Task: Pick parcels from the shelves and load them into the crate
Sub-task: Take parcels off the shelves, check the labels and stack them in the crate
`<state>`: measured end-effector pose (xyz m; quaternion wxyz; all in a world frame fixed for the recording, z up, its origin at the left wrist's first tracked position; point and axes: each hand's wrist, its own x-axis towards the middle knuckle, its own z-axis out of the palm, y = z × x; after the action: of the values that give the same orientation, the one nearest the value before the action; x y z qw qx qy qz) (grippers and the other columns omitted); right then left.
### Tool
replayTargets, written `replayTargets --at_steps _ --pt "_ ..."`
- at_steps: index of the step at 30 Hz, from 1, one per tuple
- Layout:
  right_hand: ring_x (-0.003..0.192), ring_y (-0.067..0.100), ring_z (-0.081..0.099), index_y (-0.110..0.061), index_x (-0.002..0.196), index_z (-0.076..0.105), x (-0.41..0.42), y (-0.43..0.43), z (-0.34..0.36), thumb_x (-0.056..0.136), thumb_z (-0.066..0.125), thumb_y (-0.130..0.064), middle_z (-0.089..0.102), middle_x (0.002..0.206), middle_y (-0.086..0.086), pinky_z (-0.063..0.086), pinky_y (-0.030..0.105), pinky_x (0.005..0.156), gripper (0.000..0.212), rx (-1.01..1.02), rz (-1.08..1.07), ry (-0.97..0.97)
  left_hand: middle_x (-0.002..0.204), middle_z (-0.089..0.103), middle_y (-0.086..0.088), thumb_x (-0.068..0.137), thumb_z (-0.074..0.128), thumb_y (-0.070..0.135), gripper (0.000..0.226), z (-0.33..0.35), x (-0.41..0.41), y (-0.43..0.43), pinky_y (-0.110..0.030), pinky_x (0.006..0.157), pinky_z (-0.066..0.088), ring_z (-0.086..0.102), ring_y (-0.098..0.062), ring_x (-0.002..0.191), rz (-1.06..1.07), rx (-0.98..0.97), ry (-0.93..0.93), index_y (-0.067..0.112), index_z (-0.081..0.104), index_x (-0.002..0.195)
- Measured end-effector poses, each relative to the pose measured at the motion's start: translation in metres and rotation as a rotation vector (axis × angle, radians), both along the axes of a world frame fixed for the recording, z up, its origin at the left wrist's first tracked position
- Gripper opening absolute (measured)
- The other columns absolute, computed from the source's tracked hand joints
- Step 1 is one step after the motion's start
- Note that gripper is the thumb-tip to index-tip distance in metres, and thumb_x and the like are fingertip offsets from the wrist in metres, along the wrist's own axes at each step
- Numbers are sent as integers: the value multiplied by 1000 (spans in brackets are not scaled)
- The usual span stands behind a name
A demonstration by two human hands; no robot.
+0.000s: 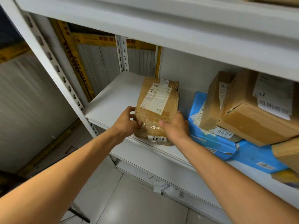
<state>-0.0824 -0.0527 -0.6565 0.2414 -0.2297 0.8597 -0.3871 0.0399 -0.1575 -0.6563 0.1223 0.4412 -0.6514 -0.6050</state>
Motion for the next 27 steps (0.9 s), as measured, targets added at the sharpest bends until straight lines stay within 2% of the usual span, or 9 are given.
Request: replayTargets --at_steps 3,6,9,11,15,20,23,25,27 --pt "115 29 56 -14 112 48 9 10 -3 84 74 -18 61 121 9 51 36 93 38 -32 -8 -8 100 52 4 87 54 -13 52 -1 14 5 -30 75 53 57 -13 88 0 58 -19 14 43 130" --pt "100 20 62 -16 107 48 8 17 -1 78 79 -15 66 112 3 50 22 68 43 -32 -5 -104 109 58 -3 85 63 -6 51 2 27 4 -29 72 52 60 -16 94 -4 183 -33 15 43 128" --pt "90 18 60 -13 107 46 -2 12 6 75 82 -11 63 105 2 44 21 61 48 -15 -29 -276 119 60 -8 83 70 3 61 4 27 -6 -28 77 51 61 -18 101 -16 220 -62 14 40 134" --pt "86 16 57 -14 104 43 -5 7 5 76 80 -8 59 100 1 43 20 59 47 18 -13 -289 117 61 -5 82 73 12 70 1 24 -9 -24 75 50 61 -14 98 -41 196 -72 16 36 142" --pt "104 24 61 -10 117 48 -8 -1 3 74 77 0 64 113 6 52 31 84 52 45 10 -250 108 62 1 73 78 35 93 -1 14 -7 -26 70 49 61 -11 93 -3 240 -26 22 27 150" --pt "109 23 60 -14 122 47 -3 3 9 71 79 -1 61 118 4 51 30 88 62 136 106 -154 117 63 -8 63 84 9 96 8 16 -10 -36 85 52 61 -24 103 38 366 -54 15 35 146" --pt "110 22 59 -16 117 48 7 17 14 68 83 -4 62 115 3 52 36 93 61 113 135 -79 117 63 -7 71 78 -2 89 14 29 5 -33 81 52 60 -22 101 51 387 -16 12 34 147" --pt "111 21 58 -18 117 50 18 30 15 67 84 -4 63 113 0 52 38 95 62 57 167 -40 124 61 -9 73 77 -4 80 13 40 19 -39 91 51 58 -26 111 68 352 3 11 41 143" --pt "114 19 56 -24 119 50 28 42 14 66 85 -4 63 114 -4 51 41 96 67 -24 181 -26 129 58 -9 71 77 -8 76 12 53 31 -47 105 44 53 -30 121 137 312 64 12 50 139"
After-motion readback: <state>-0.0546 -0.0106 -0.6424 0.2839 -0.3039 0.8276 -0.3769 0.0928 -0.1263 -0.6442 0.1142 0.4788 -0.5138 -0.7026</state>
